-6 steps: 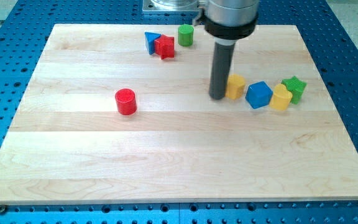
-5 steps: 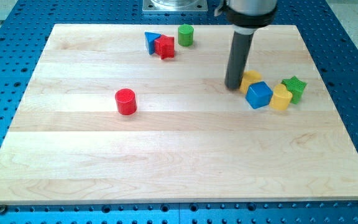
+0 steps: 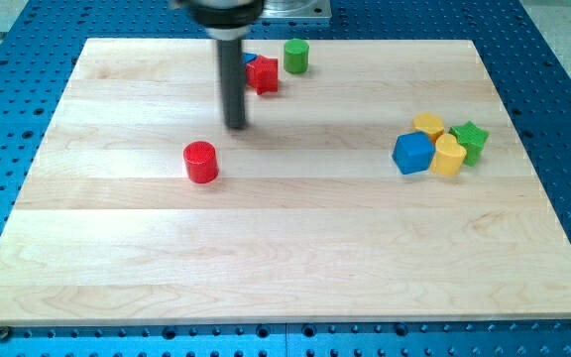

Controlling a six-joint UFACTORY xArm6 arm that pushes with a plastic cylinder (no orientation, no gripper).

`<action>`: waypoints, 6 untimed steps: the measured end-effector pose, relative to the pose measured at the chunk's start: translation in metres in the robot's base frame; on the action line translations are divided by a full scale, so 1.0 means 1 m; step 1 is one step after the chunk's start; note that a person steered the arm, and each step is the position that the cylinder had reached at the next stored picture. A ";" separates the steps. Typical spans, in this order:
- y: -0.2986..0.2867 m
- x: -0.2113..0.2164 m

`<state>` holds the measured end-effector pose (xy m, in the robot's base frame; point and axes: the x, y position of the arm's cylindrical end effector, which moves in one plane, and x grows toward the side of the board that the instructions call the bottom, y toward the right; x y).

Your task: Place the red circle to the top left side of the blue cube

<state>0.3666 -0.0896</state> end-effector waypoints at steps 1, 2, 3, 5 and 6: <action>-0.008 0.024; -0.049 0.055; -0.055 0.084; 0.127 0.043; 0.138 0.034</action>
<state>0.4008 0.0485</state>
